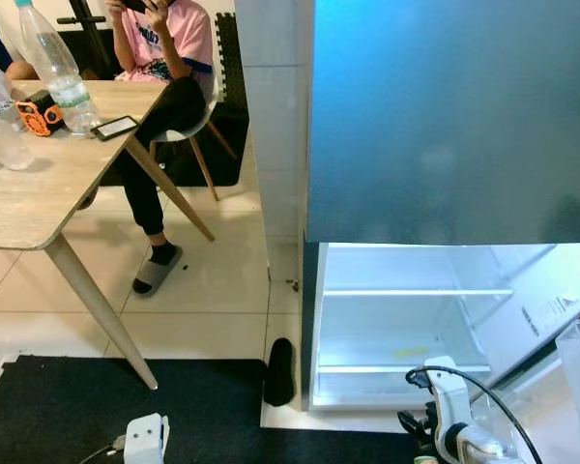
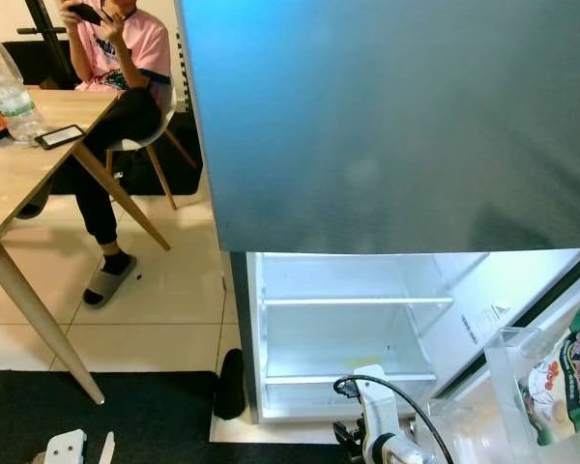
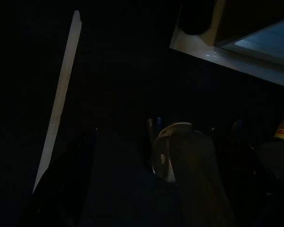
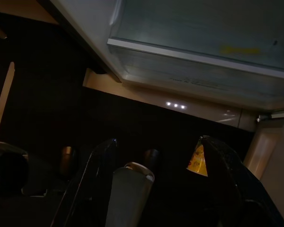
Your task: Restocking fridge
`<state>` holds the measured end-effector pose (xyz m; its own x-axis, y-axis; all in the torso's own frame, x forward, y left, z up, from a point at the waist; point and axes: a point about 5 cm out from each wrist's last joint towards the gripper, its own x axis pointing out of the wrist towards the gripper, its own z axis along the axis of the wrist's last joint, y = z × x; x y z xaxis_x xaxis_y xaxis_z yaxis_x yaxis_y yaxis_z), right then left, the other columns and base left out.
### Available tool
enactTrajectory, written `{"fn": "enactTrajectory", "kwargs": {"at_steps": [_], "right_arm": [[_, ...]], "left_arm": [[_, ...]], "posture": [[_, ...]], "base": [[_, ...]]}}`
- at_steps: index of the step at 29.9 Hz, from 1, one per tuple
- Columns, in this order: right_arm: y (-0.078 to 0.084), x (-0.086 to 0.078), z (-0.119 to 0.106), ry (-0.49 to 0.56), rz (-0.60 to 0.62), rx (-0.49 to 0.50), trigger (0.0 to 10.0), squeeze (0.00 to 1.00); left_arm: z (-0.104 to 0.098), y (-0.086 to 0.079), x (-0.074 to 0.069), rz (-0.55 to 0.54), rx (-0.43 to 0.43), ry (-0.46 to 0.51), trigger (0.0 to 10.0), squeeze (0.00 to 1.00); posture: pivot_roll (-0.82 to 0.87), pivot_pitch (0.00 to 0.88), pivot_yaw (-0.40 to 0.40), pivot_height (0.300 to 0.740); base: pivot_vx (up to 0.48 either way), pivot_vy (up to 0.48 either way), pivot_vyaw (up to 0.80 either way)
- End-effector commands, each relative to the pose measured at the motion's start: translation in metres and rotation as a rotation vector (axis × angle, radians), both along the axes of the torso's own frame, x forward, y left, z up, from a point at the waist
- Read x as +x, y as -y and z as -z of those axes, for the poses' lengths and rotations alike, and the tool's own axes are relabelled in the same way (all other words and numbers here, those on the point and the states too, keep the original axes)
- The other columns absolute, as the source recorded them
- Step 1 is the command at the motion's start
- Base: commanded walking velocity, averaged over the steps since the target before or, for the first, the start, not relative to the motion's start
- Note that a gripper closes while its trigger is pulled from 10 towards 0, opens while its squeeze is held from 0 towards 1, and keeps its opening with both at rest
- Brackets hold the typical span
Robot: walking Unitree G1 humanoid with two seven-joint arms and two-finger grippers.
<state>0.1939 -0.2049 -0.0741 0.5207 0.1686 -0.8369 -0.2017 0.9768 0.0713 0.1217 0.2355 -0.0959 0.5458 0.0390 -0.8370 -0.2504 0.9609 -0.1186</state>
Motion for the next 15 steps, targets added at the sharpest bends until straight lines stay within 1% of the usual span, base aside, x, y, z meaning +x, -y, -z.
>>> {"fn": "enactTrajectory", "kwargs": {"at_steps": [1, 2, 5, 7, 10, 11, 13, 15], "right_arm": [[0.002, -0.003, 0.002, 0.010, 0.015, -0.064, 10.0, 0.00], [0.003, -0.006, 0.004, 0.012, 0.043, -0.074, 10.0, 0.00], [0.003, -0.006, 0.004, 0.012, 0.043, -0.074, 10.0, 0.00], [0.006, -0.013, 0.006, 0.018, 0.079, -0.094, 10.0, 0.00], [0.008, -0.015, 0.007, 0.019, 0.088, -0.102, 10.0, 0.00], [0.009, -0.021, 0.009, 0.003, 0.089, -0.096, 10.0, 0.00], [0.009, -0.022, 0.010, -0.002, 0.089, -0.094, 10.0, 0.00], [0.008, -0.025, 0.011, -0.014, 0.129, -0.021, 10.0, 0.00]], "left_arm": [[0.004, 0.009, -0.005, 0.009, -0.018, -0.031, 10.0, 0.00], [0.004, 0.012, -0.003, 0.016, -0.022, -0.031, 10.0, 0.00], [0.004, 0.012, -0.003, 0.016, -0.022, -0.031, 10.0, 0.00], [0.004, 0.015, 0.001, 0.025, -0.027, -0.026, 10.0, 0.00], [0.003, 0.015, 0.002, 0.026, -0.028, -0.023, 10.0, 0.00], [0.003, 0.016, 0.004, 0.030, -0.029, -0.019, 10.0, 0.00], [0.003, 0.016, 0.004, 0.031, -0.030, -0.019, 10.0, 0.00], [0.003, 0.015, 0.003, 0.028, -0.031, -0.022, 10.0, 0.00]], "posture": [[0.00, 0.000, 0.019, 0.740], [0.00, 0.000, 0.012, 0.740], [0.00, 0.000, 0.012, 0.740], [0.00, 0.000, 0.011, 0.740], [0.00, 0.000, 0.011, 0.740], [0.00, 0.000, 0.011, 0.740], [0.00, 0.000, 0.011, 0.740], [0.00, 0.000, 0.016, 0.740]], "base": [[0.000, 0.000, 0.00], [0.000, 0.000, 0.00], [0.000, 0.000, 0.00], [0.000, 0.000, 0.00], [0.000, 0.000, 0.00], [0.000, 0.000, 0.00], [0.000, 0.000, 0.00], [0.000, 0.000, 0.00]]}}
